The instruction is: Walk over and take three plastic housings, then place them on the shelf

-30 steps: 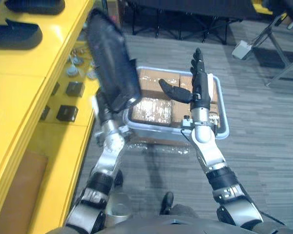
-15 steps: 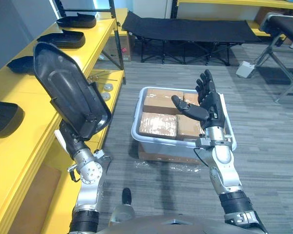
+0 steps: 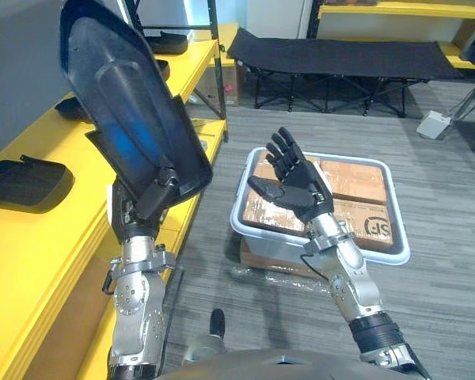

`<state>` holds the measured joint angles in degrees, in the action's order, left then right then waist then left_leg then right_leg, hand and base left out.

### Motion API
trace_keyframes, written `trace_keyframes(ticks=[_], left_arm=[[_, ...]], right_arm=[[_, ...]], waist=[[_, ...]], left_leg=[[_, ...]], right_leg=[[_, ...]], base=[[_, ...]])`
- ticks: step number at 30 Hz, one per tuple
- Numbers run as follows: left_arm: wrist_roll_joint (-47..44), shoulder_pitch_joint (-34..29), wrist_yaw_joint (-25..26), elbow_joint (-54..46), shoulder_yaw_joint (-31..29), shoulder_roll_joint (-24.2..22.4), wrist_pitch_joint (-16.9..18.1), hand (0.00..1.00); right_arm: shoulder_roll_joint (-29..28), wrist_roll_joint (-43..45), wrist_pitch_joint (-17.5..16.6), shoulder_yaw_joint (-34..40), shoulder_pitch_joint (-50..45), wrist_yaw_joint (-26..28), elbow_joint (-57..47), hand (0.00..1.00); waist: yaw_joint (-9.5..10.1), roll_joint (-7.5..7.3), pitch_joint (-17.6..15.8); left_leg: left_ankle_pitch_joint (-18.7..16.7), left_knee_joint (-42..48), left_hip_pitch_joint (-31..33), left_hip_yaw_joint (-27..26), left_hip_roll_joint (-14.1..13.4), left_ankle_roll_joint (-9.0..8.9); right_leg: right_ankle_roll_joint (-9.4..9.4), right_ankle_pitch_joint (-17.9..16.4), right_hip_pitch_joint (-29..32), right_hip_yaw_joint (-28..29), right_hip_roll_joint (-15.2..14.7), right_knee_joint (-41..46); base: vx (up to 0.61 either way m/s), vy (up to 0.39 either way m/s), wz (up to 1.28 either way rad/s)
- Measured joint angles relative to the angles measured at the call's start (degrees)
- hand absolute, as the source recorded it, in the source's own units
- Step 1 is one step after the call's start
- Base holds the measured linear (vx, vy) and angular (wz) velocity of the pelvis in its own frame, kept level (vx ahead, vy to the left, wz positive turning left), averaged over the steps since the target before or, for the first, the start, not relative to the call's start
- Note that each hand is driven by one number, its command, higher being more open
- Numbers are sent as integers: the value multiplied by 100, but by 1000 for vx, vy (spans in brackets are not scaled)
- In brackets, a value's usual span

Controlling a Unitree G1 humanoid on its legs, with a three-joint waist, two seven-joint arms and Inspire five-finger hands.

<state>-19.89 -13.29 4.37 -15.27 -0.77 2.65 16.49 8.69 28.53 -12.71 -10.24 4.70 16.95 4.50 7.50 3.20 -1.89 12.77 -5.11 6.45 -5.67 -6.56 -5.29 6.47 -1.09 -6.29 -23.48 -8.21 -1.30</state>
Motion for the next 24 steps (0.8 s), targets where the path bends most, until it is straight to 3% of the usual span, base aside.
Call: trace_keyframes(ticks=[4,12,24], left_arm=[[3,-76,-352,-75,60,13,-1,0],[29,-100,-445,-119,221,69,-1,0],[1358,-119,663,-121,227,60,6,0]], right_arm=[[2,-1,2,-216,54,22,49,100],[4,-5,121,-550,132,-15,165,100],[119,49,382,-815,315,-27,179,100]], waist=[[12,-6,4],[64,-53,59],[174,-115,118]], left_leg=[[-19,-2,7,46,4,-25],[-9,-2,101,141,7,-29],[-13,0,104,139,-4,-33]], right_leg=[[-46,-59,1,-49,-5,25],[-57,-73,39,-135,13,26],[-62,-76,45,-131,27,19]], base=[[-23,-2,4],[-28,-3,6],[0,0,0]])
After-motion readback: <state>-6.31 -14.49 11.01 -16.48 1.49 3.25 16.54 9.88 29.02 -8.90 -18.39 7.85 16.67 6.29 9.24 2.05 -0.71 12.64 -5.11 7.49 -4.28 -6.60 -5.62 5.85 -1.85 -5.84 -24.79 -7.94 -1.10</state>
